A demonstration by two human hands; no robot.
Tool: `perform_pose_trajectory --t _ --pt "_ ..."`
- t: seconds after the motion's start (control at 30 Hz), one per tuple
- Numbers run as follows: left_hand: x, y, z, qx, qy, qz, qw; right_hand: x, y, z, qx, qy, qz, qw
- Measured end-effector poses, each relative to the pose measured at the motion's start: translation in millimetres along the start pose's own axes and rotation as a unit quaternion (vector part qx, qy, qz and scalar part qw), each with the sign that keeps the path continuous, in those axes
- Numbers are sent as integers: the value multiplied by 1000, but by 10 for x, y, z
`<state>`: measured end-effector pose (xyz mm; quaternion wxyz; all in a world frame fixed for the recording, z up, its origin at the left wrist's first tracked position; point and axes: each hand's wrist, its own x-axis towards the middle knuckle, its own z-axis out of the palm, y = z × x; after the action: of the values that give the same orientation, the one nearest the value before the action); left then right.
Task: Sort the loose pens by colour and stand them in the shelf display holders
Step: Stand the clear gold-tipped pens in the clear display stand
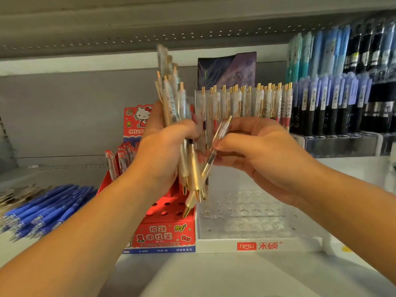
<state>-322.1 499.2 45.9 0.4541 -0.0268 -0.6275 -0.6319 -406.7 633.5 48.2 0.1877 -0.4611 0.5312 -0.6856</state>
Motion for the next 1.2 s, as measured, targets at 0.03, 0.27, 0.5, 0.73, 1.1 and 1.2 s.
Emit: perform_pose_trajectory --t 0.03,0.27,0.5,0.73,1.1,1.2 --pt "14 4 -16 -12 18 -12 1000 -1 -10 -2 19 -1 -4 1000" --pt "59 36 -60 -51 89 -44 994 49 -20 -37 84 48 -1 995" --pt "42 22 -58 -39 42 -43 997 85 -7 -71 75 117 -1 990" --pt "-14 1 -41 -21 -20 -46 999 68 113 -96 -335 134 -170 917" --pt "-54 11 -24 15 -44 -35 998 129 329 -119 -385 75 -184 901" --pt "-54 1 -29 22 -56 -39 997 143 376 -147 -444 37 -150 882"
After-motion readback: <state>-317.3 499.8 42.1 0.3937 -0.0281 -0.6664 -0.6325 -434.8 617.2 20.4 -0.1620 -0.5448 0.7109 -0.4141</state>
